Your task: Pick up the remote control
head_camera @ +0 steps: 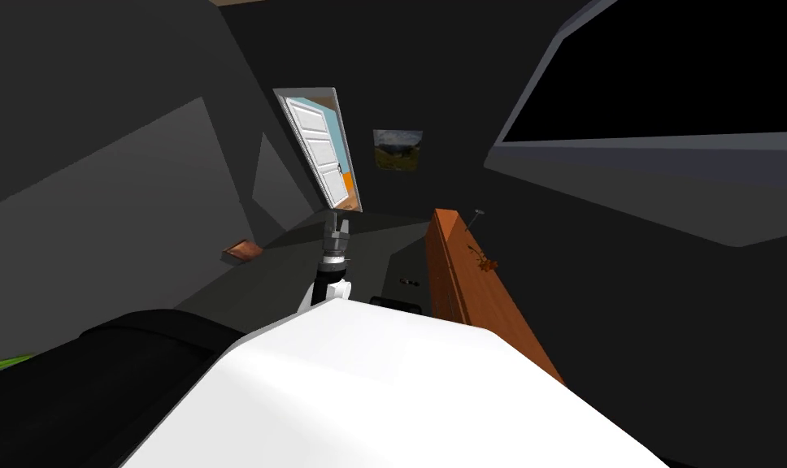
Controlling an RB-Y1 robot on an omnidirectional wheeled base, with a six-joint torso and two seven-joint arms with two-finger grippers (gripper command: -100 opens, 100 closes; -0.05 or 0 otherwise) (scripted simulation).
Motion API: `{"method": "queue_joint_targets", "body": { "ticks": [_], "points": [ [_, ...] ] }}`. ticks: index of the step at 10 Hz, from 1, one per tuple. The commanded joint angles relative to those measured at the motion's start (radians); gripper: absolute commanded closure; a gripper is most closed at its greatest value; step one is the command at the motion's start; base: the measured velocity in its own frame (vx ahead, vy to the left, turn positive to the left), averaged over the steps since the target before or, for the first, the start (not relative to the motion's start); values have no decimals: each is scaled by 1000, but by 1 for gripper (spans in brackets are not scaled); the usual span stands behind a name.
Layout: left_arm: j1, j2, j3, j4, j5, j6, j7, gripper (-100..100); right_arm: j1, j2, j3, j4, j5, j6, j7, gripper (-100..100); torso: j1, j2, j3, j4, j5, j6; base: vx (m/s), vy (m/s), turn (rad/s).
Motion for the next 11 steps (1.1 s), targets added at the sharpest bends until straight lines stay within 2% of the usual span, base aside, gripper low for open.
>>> {"method": "queue_joint_targets", "body": {
  "ticks": [1, 3, 5, 8, 9, 10, 11],
  "points": [
    [0, 0, 0, 0, 0, 0, 0, 0, 4, -8, 9, -13, 28, 3, -32, -100, 0, 0, 0, 0, 0, 0, 2, -66, 0],
    [0, 0, 0, 0, 0, 0, 0, 0, -8, -12, 47, 39, 80, -9, -11, -100, 2, -1, -1, 0, 1, -1, -14, -114, 233],
    [0, 0, 0, 0, 0, 0, 0, 0, -17, -10, 73, 74, 115, -18, 4, -100, -4, 0, 0, 0, -1, 0, -32, -184, 225],
    [0, 0, 0, 0, 0, 0, 0, 0, -17, -12, 74, 68, 122, -18, -9, -100, 4, -1, -1, 0, 1, 0, -7, -53, 10],
    [0, 0, 0, 0, 0, 0, 0, 0, -17, -12, 74, 69, 121, -18, -6, 0, 7, -2, -1, 0, 1, 0, 0, 0, 0],
    [0, 0, 0, 0, 0, 0, 0, 0, -30, 15, 76, 104, 117, -11, -8, -100, 8, -2, -1, 0, 2, 0, -51, -13, 155],
    [0, 0, 0, 0, 0, 0, 0, 0, -35, 24, 76, 116, 115, -9, -8, -100, 7, 0, 0, 0, 1, 0, -78, -29, 139]
  ]
}}
